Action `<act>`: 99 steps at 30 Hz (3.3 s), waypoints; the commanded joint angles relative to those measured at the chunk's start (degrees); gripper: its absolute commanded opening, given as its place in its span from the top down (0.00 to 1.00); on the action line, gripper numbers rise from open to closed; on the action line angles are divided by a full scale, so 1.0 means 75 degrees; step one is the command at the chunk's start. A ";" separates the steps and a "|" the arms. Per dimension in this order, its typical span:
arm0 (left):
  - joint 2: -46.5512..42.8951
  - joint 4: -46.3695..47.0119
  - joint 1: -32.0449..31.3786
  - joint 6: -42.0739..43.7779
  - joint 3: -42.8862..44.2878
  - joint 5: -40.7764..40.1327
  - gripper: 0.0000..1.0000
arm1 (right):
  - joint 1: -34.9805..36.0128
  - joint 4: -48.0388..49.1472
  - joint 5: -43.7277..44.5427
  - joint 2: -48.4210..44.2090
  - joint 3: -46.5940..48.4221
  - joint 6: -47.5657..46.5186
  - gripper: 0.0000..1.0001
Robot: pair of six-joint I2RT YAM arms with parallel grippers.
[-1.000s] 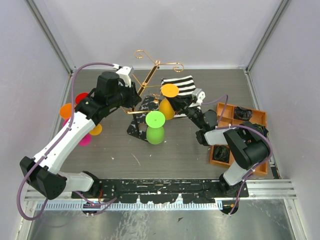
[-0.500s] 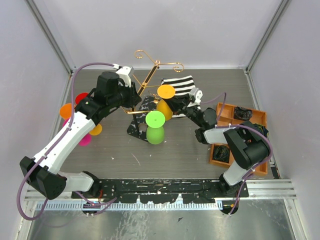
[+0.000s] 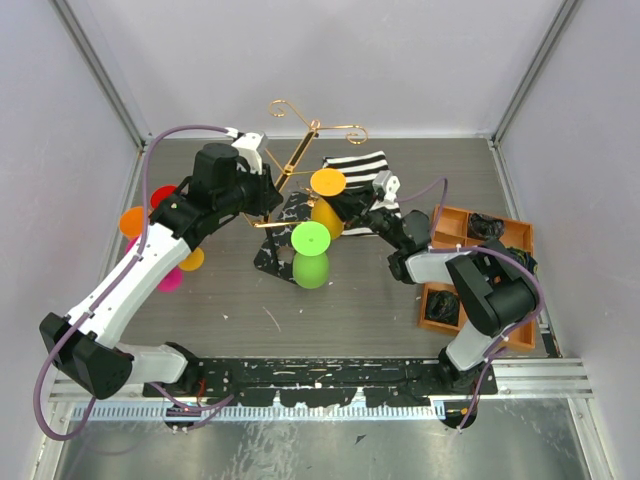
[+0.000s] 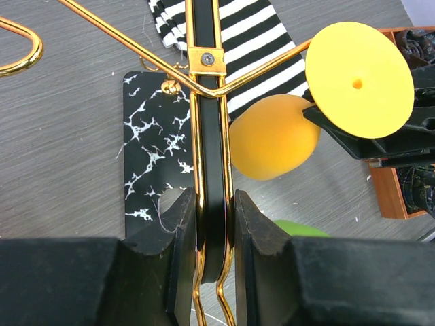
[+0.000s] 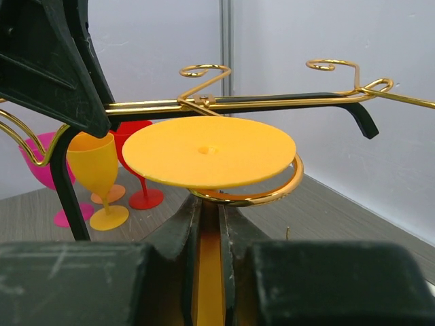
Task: Place the wine glass upside down on the wine glass rack
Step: Adjust the wine rack at the center of the board.
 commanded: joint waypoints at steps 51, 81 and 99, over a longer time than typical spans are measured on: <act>0.0227 -0.0208 0.0035 0.0258 0.0546 -0.0229 0.51 | 0.0036 -0.3237 0.1421 -0.3845 -0.1908 -0.0812 0.54; 0.1614 -0.1995 -0.0693 0.0877 0.2542 -0.2064 0.52 | 0.0036 -0.7442 0.2265 -0.7749 -0.2439 -0.0318 0.52; 0.2079 -0.2170 -0.0779 0.0692 0.3152 -0.3114 0.84 | 0.0044 -0.7494 0.2309 -0.7577 -0.2380 -0.0275 0.52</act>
